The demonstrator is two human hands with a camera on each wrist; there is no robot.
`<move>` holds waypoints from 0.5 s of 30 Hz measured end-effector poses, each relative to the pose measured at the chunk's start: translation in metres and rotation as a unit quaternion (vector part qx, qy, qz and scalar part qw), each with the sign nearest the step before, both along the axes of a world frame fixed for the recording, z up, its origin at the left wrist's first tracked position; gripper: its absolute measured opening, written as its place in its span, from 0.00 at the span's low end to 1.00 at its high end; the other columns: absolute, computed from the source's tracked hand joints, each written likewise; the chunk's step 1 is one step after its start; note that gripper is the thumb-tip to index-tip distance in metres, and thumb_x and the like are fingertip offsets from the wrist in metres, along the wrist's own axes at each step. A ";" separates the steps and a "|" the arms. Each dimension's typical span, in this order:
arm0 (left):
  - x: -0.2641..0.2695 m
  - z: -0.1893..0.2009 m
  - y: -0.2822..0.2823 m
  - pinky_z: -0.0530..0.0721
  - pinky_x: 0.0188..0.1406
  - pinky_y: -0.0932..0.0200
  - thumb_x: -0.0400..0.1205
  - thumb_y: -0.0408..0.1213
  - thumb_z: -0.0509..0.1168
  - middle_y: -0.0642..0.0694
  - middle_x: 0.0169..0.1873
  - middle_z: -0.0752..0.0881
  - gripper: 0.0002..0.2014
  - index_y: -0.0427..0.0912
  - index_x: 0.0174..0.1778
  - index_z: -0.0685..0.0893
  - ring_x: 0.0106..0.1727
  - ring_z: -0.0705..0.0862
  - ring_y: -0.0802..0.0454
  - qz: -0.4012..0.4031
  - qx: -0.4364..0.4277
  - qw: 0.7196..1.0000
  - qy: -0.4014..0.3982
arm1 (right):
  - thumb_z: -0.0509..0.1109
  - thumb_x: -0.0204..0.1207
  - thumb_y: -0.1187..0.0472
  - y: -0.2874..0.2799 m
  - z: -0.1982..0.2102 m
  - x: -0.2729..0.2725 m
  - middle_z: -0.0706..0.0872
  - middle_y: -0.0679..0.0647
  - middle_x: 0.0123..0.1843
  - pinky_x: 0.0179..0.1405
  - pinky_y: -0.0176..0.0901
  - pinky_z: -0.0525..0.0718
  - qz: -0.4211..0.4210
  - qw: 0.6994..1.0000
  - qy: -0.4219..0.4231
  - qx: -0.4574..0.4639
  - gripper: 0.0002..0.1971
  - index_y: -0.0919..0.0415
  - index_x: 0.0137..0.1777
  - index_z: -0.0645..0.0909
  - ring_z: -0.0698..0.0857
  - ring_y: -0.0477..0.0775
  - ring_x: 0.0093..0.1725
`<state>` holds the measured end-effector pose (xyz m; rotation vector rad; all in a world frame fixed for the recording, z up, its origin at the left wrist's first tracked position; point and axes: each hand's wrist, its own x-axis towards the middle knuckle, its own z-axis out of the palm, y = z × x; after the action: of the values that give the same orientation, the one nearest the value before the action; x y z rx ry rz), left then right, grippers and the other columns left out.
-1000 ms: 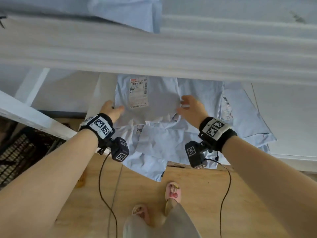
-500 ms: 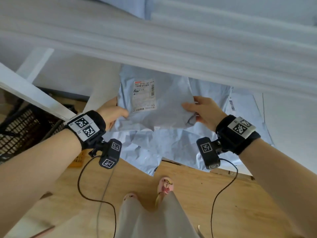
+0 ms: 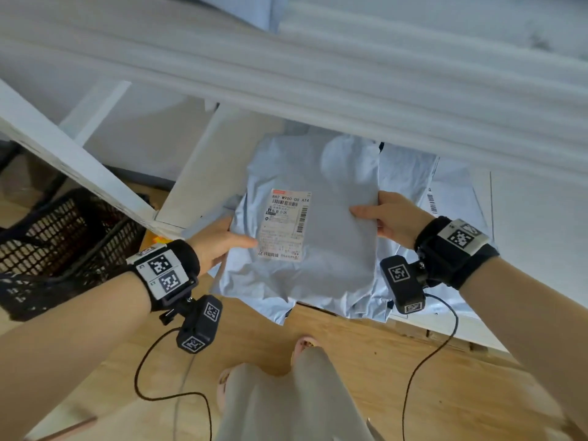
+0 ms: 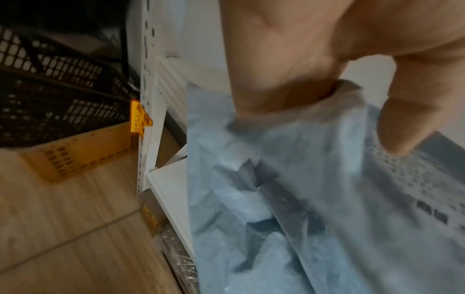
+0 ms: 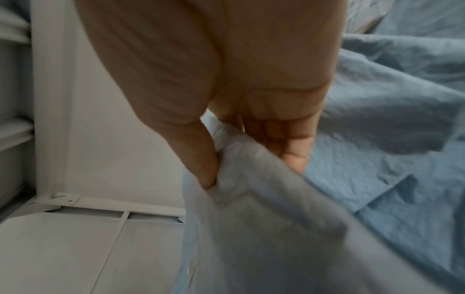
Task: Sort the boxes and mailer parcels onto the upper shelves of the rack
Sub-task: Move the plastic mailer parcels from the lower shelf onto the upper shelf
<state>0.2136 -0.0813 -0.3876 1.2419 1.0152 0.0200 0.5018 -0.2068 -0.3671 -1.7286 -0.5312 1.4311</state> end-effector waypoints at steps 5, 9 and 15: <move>0.001 0.006 0.006 0.78 0.67 0.38 0.75 0.40 0.71 0.36 0.59 0.87 0.23 0.40 0.66 0.80 0.60 0.86 0.36 0.051 -0.049 0.996 -0.046 | 0.74 0.75 0.69 -0.021 0.020 -0.009 0.89 0.57 0.61 0.60 0.49 0.86 0.023 0.998 -0.053 0.012 0.21 0.64 0.68 0.78 0.88 0.57 0.59; -0.011 0.012 0.007 0.81 0.62 0.42 0.70 0.44 0.75 0.42 0.51 0.91 0.21 0.42 0.59 0.85 0.55 0.88 0.40 -0.028 0.022 0.999 0.001 | 0.77 0.71 0.70 -0.042 0.042 -0.028 0.91 0.58 0.54 0.47 0.40 0.89 0.054 0.986 -0.157 0.017 0.18 0.66 0.61 0.83 0.90 0.54 0.51; -0.047 0.029 0.002 0.87 0.39 0.56 0.71 0.40 0.78 0.45 0.43 0.92 0.15 0.40 0.51 0.88 0.43 0.91 0.49 -0.136 0.143 0.979 0.044 | 0.80 0.68 0.70 -0.075 0.061 -0.082 0.92 0.54 0.49 0.48 0.33 0.86 0.065 0.968 -0.240 0.017 0.14 0.67 0.54 0.87 0.90 0.46 0.47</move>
<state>0.1664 -0.0797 -0.3590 1.6503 0.9324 -0.1064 0.4198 -0.2819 -0.3066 -2.0517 -0.9349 1.0722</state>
